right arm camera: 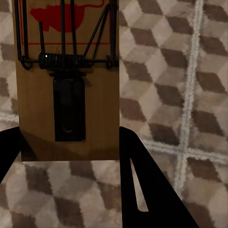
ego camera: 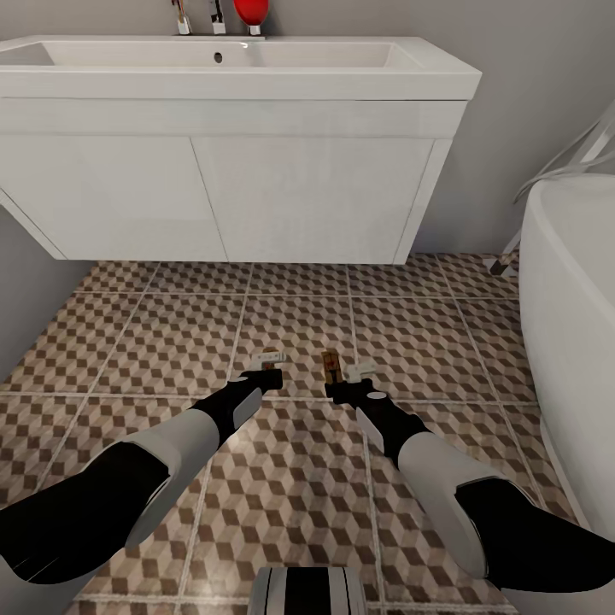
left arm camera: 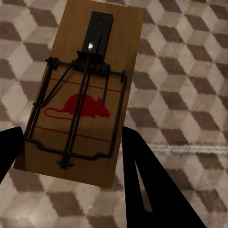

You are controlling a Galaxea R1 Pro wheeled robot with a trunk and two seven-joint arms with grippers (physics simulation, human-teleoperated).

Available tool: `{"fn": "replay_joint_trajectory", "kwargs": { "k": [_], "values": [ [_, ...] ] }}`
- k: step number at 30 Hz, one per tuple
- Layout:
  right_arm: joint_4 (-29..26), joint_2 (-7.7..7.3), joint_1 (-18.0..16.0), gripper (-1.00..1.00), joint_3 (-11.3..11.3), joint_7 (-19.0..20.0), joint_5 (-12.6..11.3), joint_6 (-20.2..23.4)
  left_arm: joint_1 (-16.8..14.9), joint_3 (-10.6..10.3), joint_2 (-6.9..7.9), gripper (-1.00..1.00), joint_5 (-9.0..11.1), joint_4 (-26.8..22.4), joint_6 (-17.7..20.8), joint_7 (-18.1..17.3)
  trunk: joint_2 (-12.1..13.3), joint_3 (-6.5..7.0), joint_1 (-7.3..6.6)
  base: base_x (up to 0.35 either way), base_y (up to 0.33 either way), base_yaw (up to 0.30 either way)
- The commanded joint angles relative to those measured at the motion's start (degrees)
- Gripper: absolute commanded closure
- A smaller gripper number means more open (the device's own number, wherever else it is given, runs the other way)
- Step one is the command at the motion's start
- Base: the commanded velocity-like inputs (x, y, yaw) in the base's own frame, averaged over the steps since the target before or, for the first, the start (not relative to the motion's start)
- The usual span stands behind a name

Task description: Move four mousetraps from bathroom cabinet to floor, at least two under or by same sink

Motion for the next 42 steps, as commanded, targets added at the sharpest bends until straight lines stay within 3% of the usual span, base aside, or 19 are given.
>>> {"fn": "replay_joint_trajectory", "kwargs": {
  "k": [1,13,34,42],
  "values": [
    [-0.09,0.0,-0.01,1.0,0.2,-0.17,-0.2,0.33,-0.02,-0.34,0.0,1.0,0.19,-0.07,0.25,0.13,-0.01,-0.04,-0.01,0.0,0.0,0.0],
    [-0.09,0.0,-0.01,1.0,0.19,-0.17,-0.2,0.33,-0.02,-0.34,0.0,1.0,0.19,-0.08,0.25,0.13,-0.01,-0.04,-0.01,0.06,0.0,0.0],
    [-0.09,0.0,-0.01,1.0,0.19,-0.17,-0.15,0.33,-0.02,-0.34,0.0,1.0,0.19,-0.08,0.25,0.13,-0.01,-0.04,-0.01,0.303,0.0,0.0],
    [-0.09,0.0,-0.01,1.0,0.12,-0.09,-0.21,0.33,-0.02,-0.34,0.0,1.0,0.19,-0.08,0.25,0.13,-0.01,-0.04,-0.01,0.063,0.0,0.0]
  ]
}}
